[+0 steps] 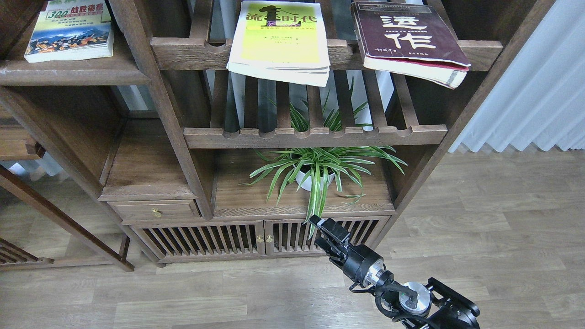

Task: Organize books on shelf
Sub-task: 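Withdraw the left gripper down from the side shelf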

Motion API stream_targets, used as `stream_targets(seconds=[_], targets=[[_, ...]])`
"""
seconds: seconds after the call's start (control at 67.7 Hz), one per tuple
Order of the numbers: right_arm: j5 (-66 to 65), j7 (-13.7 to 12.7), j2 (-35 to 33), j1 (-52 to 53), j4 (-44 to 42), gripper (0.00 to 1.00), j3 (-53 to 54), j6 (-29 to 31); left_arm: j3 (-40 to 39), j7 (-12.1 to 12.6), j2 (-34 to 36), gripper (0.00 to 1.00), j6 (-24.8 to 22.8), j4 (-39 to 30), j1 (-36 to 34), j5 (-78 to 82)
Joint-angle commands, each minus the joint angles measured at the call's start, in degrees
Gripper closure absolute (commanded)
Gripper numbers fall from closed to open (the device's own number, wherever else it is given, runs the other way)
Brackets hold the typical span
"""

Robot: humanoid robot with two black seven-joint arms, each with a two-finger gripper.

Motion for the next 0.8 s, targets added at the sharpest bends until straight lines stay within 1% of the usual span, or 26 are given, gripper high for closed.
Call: stream_targets(seconds=[0.0,0.207,0.295,0.532,0.576,0.606,0.783], targets=[[0.0,0.0,0.0,0.0,0.0,0.01,0.1,0.0,0.0,0.0,0.2,0.03,0.0,-3.1,0.9,0.1],[0.0,0.0,0.0,0.1,0.0,0.01,0.1,0.0,0.0,0.0,2.2,0.03,0.0,-8.8,1.3,0.1],[0.0,0.0,0.0,0.0,-0.1,0.01,0.1,0.0,0.0,0.0,4.5,0.03,0.0,-12.0,1.3,0.1],[0.0,0.0,0.0,-0.1,-0.3,0.01,0.1,0.0,0.1,0.1,10.4,0.03,0.0,-16.0,1.5,0.2],[0.0,0.0,0.0,-0.1,-0.3,0.01,0.0,0.0,0.1,0.1,11.5,0.03,0.0,-16.8,2.0,0.3],[0.0,0.0,0.0,-0.1,-0.3,0.01,-0.1,0.0,0.1,0.1,13.4,0.03,0.0,-18.2,3.0,0.3],[-0.1,0.0,0.0,0.0,-0.3,0.01,-0.2,0.0,0.1,-0.1,18.3,0.03,0.0,-22.3,5.9,0.2]])
